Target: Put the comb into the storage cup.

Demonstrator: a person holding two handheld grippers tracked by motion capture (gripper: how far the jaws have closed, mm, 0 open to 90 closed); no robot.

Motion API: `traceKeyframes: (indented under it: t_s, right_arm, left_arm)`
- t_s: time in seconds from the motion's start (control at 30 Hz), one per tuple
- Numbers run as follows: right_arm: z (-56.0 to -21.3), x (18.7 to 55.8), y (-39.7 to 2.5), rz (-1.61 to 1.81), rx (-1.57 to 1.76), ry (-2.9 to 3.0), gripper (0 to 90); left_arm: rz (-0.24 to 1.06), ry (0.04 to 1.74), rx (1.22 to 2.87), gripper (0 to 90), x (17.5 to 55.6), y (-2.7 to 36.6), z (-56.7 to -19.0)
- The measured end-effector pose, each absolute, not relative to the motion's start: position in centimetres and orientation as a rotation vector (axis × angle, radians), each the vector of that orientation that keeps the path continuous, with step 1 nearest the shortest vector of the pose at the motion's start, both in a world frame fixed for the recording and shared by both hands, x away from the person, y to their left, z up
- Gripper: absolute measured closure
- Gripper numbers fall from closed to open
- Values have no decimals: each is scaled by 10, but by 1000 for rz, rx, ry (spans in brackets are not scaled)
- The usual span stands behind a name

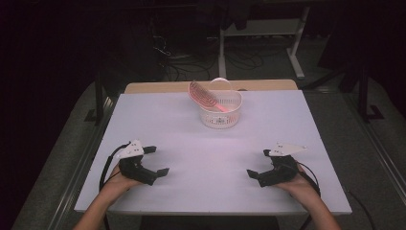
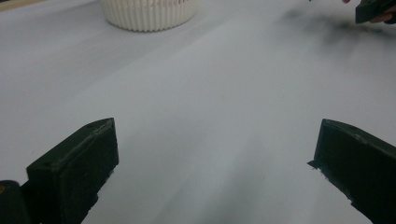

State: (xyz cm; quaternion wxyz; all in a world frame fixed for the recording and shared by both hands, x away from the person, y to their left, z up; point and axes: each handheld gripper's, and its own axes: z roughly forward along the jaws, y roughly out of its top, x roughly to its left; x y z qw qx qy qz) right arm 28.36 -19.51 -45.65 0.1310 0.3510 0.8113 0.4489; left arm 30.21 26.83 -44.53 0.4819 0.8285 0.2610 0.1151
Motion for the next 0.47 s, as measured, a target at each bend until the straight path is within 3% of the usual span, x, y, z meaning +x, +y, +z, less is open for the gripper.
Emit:
traceKeyframes:
  t_s: [0.47]
  right_arm:
    - [-458, 284, -195, 1291, 1023, 2366, 4]
  left_arm:
    - [279, 665, 2063, 0, 303, 273, -451]
